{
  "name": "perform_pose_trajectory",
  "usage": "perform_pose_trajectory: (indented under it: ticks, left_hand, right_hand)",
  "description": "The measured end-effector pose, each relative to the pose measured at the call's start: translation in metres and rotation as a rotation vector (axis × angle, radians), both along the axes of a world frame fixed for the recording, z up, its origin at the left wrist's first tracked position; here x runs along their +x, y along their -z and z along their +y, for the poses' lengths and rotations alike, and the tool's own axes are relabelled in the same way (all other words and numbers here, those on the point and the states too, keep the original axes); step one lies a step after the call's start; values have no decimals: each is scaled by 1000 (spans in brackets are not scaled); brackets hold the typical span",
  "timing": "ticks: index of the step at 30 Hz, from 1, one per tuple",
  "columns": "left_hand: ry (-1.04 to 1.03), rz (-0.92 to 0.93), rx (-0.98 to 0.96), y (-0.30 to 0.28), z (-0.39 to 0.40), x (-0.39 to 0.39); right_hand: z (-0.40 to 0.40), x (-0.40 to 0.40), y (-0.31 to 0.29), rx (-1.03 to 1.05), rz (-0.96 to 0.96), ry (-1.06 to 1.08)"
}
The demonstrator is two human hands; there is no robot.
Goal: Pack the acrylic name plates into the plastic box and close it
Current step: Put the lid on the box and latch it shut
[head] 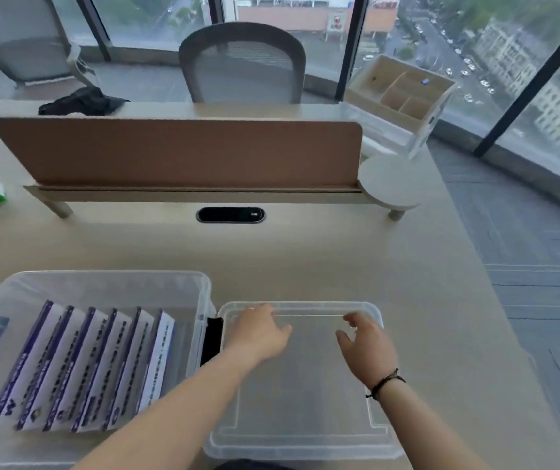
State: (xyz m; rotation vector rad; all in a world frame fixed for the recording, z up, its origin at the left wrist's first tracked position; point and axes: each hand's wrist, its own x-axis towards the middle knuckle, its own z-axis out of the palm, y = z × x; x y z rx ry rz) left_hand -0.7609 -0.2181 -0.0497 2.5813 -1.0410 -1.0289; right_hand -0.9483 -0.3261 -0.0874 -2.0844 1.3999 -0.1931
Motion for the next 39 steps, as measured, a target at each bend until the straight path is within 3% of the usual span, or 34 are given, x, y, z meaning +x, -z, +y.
perform_pose_trajectory:
  ticks: [5, 14, 28, 35, 39]
  left_hand:
    - [-70, -60, 309, 44, 9, -5]
    - [-269, -49, 400, 60, 15, -10]
    - [-448, 34, 244, 68, 9, -22]
    - [-765, 217, 64, 63, -5, -22]
    - [-698, 190, 34, 55, -19, -14]
  right_hand:
    - [-22, -54, 29, 145, 204, 117]
    - [-36, -86, 61, 250, 334, 139]
    - [-66, -111, 71, 217, 352, 248]
    - [-75, -113, 78, 274, 334, 337]
    - [-81, -120, 77, 302, 275, 435]
